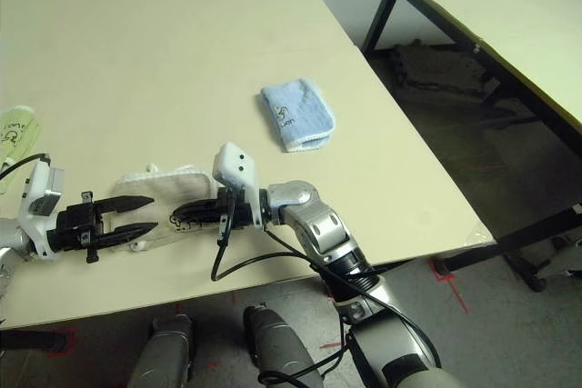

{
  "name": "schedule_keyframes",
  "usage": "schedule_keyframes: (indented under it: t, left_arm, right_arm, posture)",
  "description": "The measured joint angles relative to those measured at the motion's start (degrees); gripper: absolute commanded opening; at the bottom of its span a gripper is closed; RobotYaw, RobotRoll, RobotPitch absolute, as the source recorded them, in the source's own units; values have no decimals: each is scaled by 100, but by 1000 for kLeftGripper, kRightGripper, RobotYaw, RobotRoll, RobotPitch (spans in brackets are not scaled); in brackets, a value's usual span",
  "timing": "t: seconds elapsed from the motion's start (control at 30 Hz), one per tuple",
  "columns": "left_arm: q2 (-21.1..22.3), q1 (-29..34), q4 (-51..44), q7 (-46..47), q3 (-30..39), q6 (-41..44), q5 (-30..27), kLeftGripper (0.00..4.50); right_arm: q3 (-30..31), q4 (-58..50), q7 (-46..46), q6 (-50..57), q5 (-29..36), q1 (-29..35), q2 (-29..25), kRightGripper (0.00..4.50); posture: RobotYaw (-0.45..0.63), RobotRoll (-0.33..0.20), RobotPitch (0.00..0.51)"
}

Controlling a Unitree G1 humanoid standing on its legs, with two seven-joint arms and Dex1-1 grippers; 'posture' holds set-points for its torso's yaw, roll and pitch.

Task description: Fold the towel and set it aside.

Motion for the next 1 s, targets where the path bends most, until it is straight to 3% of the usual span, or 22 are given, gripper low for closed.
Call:
schedule_keyframes:
  t: [0.27,0.43,0.8,1.0]
  left_arm:
    - [-137,-12,31,2,-327,-162,248,80]
    - [49,211,30,-75,-337,-214,314,80]
    - [803,808,130,-252,671,-243,126,80]
    - [934,480,127,-240,862,-9,-107,80]
  right_arm:
    - [141,299,9,-177,-318,-7,-29,0]
    - [159,537,120,-281,-457,109,-252,0]
    - [-323,498,375,-226,-261,155,-743,0]
    - [-772,37,284,398,235,-391,-671,0]
  posture:
    - [-55,0,184]
    - [-50,0,184]
    - [-37,0,183]
    - [-38,0,183]
